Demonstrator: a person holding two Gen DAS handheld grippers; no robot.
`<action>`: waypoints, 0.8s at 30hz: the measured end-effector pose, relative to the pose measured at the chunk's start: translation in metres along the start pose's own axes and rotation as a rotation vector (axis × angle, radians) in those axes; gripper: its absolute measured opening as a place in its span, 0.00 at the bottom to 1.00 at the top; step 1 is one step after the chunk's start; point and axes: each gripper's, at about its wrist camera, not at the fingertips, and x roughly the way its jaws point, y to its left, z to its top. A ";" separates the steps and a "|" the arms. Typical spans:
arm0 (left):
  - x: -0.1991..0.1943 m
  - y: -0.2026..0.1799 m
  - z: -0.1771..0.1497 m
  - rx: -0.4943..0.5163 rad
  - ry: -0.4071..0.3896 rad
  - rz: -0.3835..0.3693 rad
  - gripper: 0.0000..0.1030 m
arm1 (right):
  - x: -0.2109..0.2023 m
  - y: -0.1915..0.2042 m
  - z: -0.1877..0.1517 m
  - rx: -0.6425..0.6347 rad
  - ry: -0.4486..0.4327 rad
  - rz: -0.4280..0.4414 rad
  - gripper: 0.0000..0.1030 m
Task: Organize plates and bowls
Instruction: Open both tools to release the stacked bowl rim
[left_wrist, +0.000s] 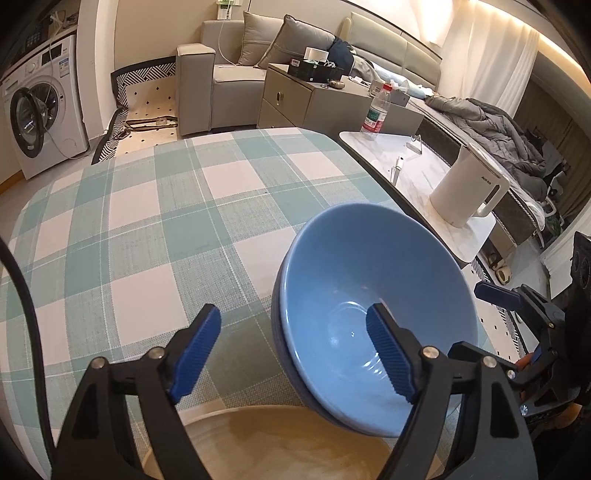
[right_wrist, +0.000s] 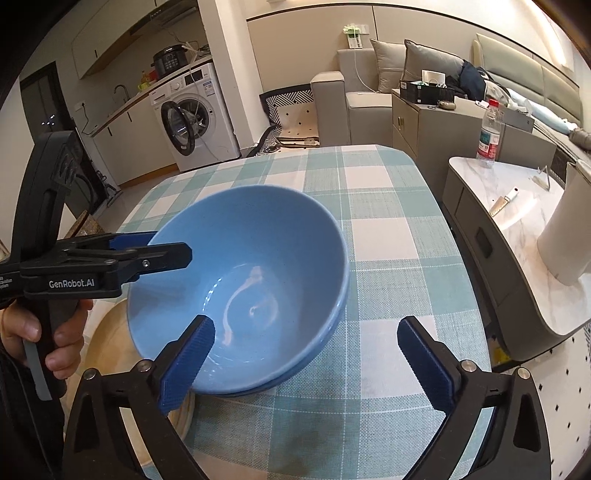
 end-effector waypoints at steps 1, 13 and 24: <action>0.001 0.000 0.000 0.000 0.001 0.003 0.85 | 0.001 0.000 -0.001 0.001 0.001 0.001 0.98; 0.008 -0.004 -0.001 0.017 0.023 0.028 0.97 | 0.008 -0.008 -0.003 0.028 0.012 0.012 0.99; 0.010 0.005 -0.001 0.011 0.040 0.056 0.97 | 0.012 -0.016 -0.007 0.045 0.024 -0.008 0.99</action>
